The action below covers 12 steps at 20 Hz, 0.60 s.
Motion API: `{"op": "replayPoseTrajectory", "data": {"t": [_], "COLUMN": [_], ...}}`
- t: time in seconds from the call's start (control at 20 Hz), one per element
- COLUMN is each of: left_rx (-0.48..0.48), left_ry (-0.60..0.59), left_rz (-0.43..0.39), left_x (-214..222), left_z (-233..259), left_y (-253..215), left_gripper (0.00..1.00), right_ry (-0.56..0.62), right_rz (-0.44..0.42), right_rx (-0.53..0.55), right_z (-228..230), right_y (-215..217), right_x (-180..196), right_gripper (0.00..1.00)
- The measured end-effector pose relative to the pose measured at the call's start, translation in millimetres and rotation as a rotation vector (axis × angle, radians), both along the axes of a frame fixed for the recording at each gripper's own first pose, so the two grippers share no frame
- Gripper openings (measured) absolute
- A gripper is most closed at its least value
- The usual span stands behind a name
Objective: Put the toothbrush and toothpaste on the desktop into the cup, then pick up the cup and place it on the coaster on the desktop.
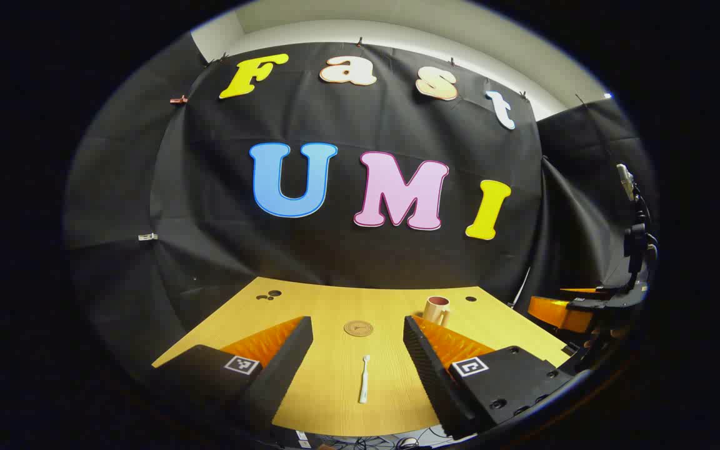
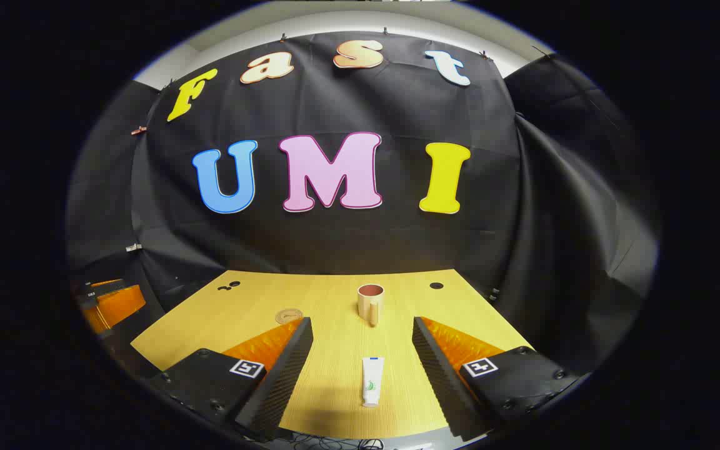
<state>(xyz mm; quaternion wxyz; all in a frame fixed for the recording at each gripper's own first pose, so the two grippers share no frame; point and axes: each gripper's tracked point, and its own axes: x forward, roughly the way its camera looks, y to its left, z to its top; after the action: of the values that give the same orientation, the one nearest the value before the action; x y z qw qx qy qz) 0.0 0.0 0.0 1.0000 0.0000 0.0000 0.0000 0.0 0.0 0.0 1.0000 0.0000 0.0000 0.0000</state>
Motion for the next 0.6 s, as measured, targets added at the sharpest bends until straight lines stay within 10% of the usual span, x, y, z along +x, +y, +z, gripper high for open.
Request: {"op": "replayPoseTrajectory", "data": {"t": [0.6], "left_rx": [0.019], "left_ry": [0.016], "left_rz": [-0.008], "left_x": [18], "left_z": [-4], "left_y": [-10], "left_gripper": [0.96], "right_ry": [0.018], "right_rz": [0.012], "right_rx": [0.015], "right_z": [-4], "right_y": [-5], "right_x": [13], "right_gripper": [0.99]}}
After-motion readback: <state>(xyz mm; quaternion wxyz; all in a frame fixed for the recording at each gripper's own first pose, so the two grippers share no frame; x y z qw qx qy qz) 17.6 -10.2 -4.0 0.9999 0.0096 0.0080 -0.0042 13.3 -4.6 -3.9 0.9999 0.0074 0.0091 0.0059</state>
